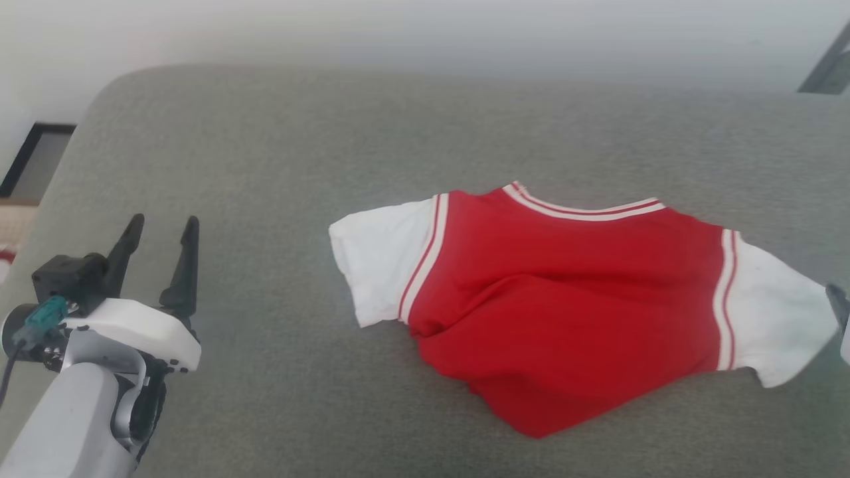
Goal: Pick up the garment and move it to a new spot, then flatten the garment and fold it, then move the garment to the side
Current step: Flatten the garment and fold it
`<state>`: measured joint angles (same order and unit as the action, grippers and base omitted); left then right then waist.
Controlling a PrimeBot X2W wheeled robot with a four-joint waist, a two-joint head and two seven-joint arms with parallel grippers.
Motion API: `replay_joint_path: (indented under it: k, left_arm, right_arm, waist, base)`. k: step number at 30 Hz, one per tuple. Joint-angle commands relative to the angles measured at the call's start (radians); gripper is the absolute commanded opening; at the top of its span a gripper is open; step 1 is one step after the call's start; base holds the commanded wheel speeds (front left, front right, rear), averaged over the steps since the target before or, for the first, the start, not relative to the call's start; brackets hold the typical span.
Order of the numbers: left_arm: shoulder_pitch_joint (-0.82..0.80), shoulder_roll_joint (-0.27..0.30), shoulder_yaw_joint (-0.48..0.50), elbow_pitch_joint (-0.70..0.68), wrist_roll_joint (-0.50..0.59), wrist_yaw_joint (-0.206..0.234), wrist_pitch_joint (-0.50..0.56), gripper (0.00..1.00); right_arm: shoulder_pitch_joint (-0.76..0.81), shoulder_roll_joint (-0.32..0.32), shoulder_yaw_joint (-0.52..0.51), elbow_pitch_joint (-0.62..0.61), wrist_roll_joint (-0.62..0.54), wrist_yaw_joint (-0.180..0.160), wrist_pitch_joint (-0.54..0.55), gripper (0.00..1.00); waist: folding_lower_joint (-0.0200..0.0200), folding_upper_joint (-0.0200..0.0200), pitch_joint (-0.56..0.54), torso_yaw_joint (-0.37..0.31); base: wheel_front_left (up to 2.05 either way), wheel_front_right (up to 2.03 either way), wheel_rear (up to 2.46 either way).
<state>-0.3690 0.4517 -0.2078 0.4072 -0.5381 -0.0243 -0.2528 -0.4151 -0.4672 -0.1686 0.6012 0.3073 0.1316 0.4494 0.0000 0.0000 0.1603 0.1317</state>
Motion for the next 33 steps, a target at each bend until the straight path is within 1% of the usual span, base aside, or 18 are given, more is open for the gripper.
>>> replay_joint_path:
  k: [1, 6, 8, 9, 10, 11, 13, 15, 17, 19, 23, 26, 29, 33]
  left_arm:
    - [-0.011, 0.005, -0.008, 0.006, -0.006, -0.018, 0.022, 1.0]
    - [-0.049, 0.033, -0.046, 0.023, -0.026, -0.062, 0.118, 1.0]
    - [-0.074, 0.046, -0.062, 0.029, -0.043, -0.078, 0.161, 1.0]
    - [-0.074, 0.046, -0.062, 0.029, -0.043, -0.078, 0.161, 1.0]
    - [-0.102, 0.058, -0.081, 0.039, -0.065, -0.091, 0.212, 1.0]
    - [-0.102, 0.058, -0.081, 0.039, -0.065, -0.091, 0.212, 1.0]
    - [-0.134, 0.075, -0.103, 0.052, -0.085, -0.099, 0.263, 1.0]
    - [-0.166, 0.096, -0.128, 0.068, -0.113, -0.105, 0.317, 1.0]
    - [-0.2, 0.103, -0.156, 0.082, -0.143, -0.105, 0.366, 1.0]
    - [-0.225, 0.124, -0.202, 0.091, -0.189, -0.106, 0.431, 1.0]
    - [-0.273, 0.163, -0.26, 0.127, -0.295, -0.106, 0.578, 1.0]
    - [-0.308, 0.184, -0.29, 0.158, -0.34, -0.106, 0.667, 1.0]
    - [-0.334, 0.2, -0.312, 0.206, -0.369, -0.106, 0.746, 1.0]
    - [-0.369, 0.201, -0.334, 0.286, -0.374, -0.106, 0.822, 1.0]
  right_arm:
    - [0.003, -0.006, 0.005, -0.019, 0.009, -0.002, -0.037, 1.0]
    - [0.036, 0.008, 0.014, -0.102, 0.025, -0.002, -0.163, 1.0]
    - [0.05, 0.026, 0.003, -0.149, 0.027, -0.002, -0.224, 1.0]
    - [0.05, 0.026, 0.003, -0.149, 0.027, -0.002, -0.224, 1.0]
    - [0.071, 0.048, -0.004, -0.206, 0.02, -0.002, -0.292, 1.0]
    - [0.071, 0.048, -0.004, -0.206, 0.02, -0.002, -0.292, 1.0]
    - [0.087, 0.076, -0.012, -0.258, 0.004, -0.001, -0.357, 1.0]
    - [0.103, 0.113, -0.016, -0.303, -0.011, -0.001, -0.412, 1.0]
    - [0.117, 0.148, -0.026, -0.341, -0.029, -0.001, -0.458, 1.0]
    - [0.13, 0.184, -0.032, -0.374, -0.043, -0.001, -0.489, 1.0]
    - [0.154, 0.246, -0.036, -0.43, -0.067, -0.001, -0.516, 1.0]
    - [0.16, 0.275, -0.039, -0.461, -0.073, -0.001, -0.514, 1.0]
    - [0.163, 0.297, -0.046, -0.477, -0.07, -0.001, -0.511, 1.0]
    - [0.163, 0.31, -0.052, -0.488, -0.064, -0.001, -0.506, 1.0]
  waist:
    - [0.0, 0.0, -0.023, -0.025]
    - [0.0, 0.0, -0.045, -0.077]
    - [0.0, 0.0, -0.046, -0.103]
    - [0.0, 0.0, -0.046, -0.103]
    - [0.0, 0.0, -0.044, -0.13]
    - [0.0, 0.0, -0.044, -0.13]
    - [0.0, 0.0, -0.037, -0.159]
    - [0.0, 0.0, -0.025, -0.19]
    - [0.0, 0.0, -0.012, -0.216]
    - [0.0, 0.0, 0.003, -0.245]
    - [0.0, 0.0, 0.033, -0.295]
    - [0.0, 0.0, 0.055, -0.323]
    - [0.0, 0.0, 0.074, -0.343]
    - [0.0, 0.0, 0.099, -0.36]
  base:
    - [0.0, 0.0, 0.0]
    - [0.0, 0.0, 0.0]
    - [0.0, 0.0, 0.0]
    - [0.0, 0.0, 0.0]
    - [0.0, 0.0, 0.0]
    - [0.0, 0.0, 0.0]
    - [0.0, 0.0, 0.0]
    - [0.0, 0.0, 0.0]
    - [0.0, 0.0, 0.0]
    - [0.0, 0.0, 0.0]
    - [0.0, 0.0, 0.0]
    - [0.0, 0.0, 0.0]
    - [0.0, 0.0, 0.0]
    - [0.0, 0.0, 0.0]
